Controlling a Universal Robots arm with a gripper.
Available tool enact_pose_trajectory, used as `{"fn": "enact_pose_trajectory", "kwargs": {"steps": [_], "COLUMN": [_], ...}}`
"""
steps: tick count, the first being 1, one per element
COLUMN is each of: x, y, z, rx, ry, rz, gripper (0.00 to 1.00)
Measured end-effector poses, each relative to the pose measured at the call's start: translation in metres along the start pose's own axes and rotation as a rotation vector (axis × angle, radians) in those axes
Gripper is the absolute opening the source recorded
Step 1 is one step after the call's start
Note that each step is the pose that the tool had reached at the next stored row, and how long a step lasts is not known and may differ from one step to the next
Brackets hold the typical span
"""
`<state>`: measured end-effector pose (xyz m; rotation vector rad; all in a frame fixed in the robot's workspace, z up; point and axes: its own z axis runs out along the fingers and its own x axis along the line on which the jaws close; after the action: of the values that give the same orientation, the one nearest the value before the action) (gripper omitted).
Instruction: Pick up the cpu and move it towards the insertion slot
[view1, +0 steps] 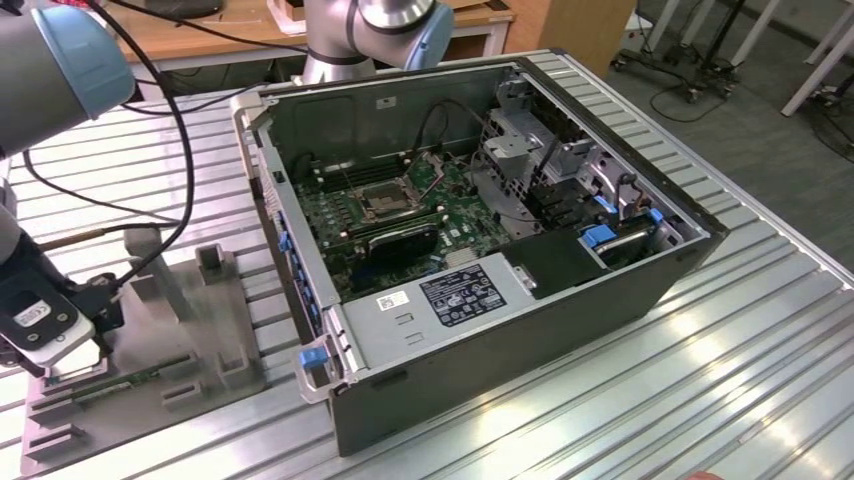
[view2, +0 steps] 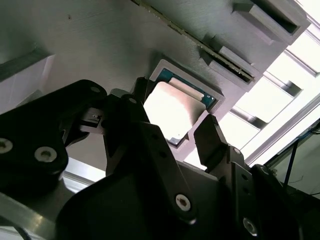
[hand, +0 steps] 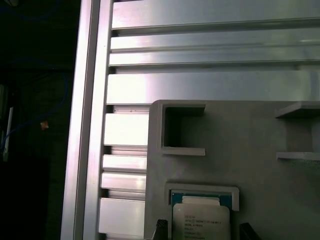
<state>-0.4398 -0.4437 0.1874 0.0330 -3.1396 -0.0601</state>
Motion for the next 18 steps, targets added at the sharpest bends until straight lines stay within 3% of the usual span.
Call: {"fn": "enact_pose_trajectory", "kwargs": {"steps": [18], "x": [0.0017], "y": [0.0047], "z": [0.0041], "rx": [-0.0011], "ry": [0.0003], "rz": [0.000], "gripper": [0.65]}}
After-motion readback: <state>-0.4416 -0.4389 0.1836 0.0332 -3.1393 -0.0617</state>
